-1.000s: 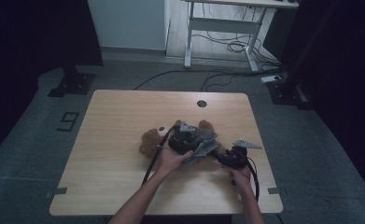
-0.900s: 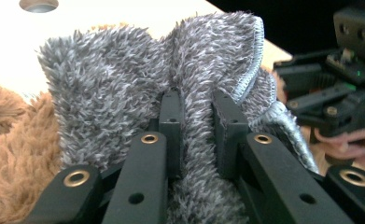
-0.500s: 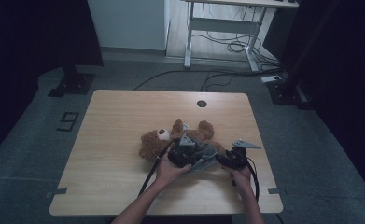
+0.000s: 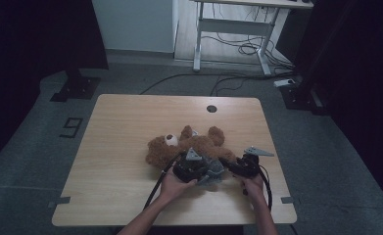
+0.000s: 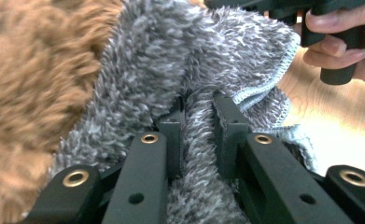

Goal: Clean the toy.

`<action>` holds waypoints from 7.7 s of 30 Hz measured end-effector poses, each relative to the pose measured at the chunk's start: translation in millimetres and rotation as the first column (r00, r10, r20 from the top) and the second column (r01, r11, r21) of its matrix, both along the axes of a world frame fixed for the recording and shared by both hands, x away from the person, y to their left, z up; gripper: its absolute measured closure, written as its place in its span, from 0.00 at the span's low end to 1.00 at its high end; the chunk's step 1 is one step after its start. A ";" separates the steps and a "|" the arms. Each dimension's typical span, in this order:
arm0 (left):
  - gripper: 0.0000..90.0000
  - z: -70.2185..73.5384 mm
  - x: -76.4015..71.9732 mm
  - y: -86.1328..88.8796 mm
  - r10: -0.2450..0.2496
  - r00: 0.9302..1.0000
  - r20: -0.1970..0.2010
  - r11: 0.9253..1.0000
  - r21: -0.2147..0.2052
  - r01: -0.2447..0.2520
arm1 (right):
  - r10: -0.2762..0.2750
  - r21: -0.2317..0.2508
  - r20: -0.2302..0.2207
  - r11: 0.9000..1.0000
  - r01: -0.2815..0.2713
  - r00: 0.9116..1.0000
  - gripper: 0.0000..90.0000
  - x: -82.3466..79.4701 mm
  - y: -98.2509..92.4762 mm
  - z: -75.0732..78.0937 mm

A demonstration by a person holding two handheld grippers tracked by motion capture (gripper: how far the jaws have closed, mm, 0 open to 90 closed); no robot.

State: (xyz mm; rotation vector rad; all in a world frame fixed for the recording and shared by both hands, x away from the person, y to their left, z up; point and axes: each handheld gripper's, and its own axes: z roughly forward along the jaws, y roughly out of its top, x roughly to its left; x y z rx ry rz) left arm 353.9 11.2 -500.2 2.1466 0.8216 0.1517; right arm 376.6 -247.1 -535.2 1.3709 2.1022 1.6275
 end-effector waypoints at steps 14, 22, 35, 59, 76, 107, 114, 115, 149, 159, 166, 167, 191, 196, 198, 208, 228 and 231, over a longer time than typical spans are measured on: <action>0.84 61.4 8.8 38.6 0.094 0.991 0.098 0.991 -0.104 -0.084 | 0.012 0.005 0.005 1.000 -0.012 1.000 0.62 1.1 -1.4 -1.6; 0.84 66.4 40.2 72.8 0.213 0.973 0.086 0.976 -0.065 -0.208 | 0.018 0.000 0.006 1.000 -0.018 1.000 0.62 1.0 -2.5 -1.0; 0.84 65.5 33.9 109.5 0.289 0.945 0.154 0.957 -0.037 -0.286 | 0.022 0.005 0.004 1.000 -0.022 1.000 0.62 1.3 -2.2 -1.5; 0.84 16.5 20.4 176.8 0.398 0.915 0.068 0.917 -0.020 -0.397 | 0.032 0.000 -0.008 0.999 -0.032 0.999 0.61 1.2 0.6 -3.6; 0.85 41.3 12.3 185.6 0.408 0.906 0.116 0.913 -0.073 -0.402 | 0.022 -0.004 -0.021 1.000 -0.022 1.000 0.62 2.1 1.1 -5.4; 0.84 59.3 33.8 21.8 0.140 0.974 0.179 0.988 0.033 -0.149 | 0.012 -0.027 0.003 1.000 -0.012 1.000 0.62 -0.3 2.5 -3.4; 0.84 55.3 34.0 54.6 0.207 0.963 0.175 0.976 0.025 -0.214 | 0.016 -0.028 0.000 0.999 -0.016 1.000 0.61 -1.0 2.3 -3.0; 0.84 57.0 32.0 63.0 0.221 0.959 0.179 0.974 0.012 -0.226 | 0.017 -0.028 -0.001 0.999 -0.017 1.000 0.61 -0.9 2.3 -3.1; 0.84 21.5 12.5 183.5 0.419 0.903 0.098 0.908 -0.032 -0.418 | 0.006 -0.015 -0.002 1.000 -0.006 1.000 0.61 -2.4 3.3 -6.2; 0.84 73.9 12.1 157.4 0.374 0.907 0.191 0.927 -0.093 -0.363 | -0.002 -0.010 -0.007 1.000 0.002 1.000 0.61 -1.6 2.9 -7.6; 0.84 99.5 26.6 113.4 0.313 0.922 0.227 0.950 -0.097 -0.298 | 0.000 -0.014 -0.006 1.000 0.000 1.000 0.61 -2.0 2.5 -7.3; 0.84 97.5 30.0 107.8 0.305 0.926 0.221 0.952 -0.080 -0.294 | 0.000 -0.015 -0.006 1.000 0.000 1.000 0.61 -2.1 2.4 -7.1; 0.85 46.8 24.5 120.1 0.308 0.942 0.135 0.951 -0.061 -0.302 | 0.012 0.067 0.038 0.998 -0.015 0.999 0.38 -6.7 -12.5 13.4; 0.85 45.8 15.4 121.3 0.301 0.945 0.131 0.953 -0.067 -0.294 | -0.010 0.078 0.055 0.997 0.006 0.998 0.32 -10.1 -14.3 24.2; 0.85 45.3 11.9 121.5 0.294 0.947 0.132 0.955 -0.069 -0.287 | -0.023 0.077 0.058 0.997 0.018 0.998 0.30 -10.7 -15.2 26.8; 0.85 39.5 -6.4 126.5 0.270 0.956 0.118 0.962 -0.084 -0.261 | 0.058 -0.026 0.037 0.998 -0.057 0.998 0.26 2.0 4.3 30.2; 0.85 33.4 -18.1 126.0 0.220 0.968 0.117 0.975 -0.060 -0.214 | 0.225 -0.123 -0.086 0.964 -0.234 0.971 0.53 -2.5 49.6 2.5; 0.85 39.3 -3.4 120.0 0.224 0.965 0.136 0.975 -0.026 -0.223 | 0.210 -0.115 -0.080 0.969 -0.218 0.974 0.58 -0.6 49.9 3.4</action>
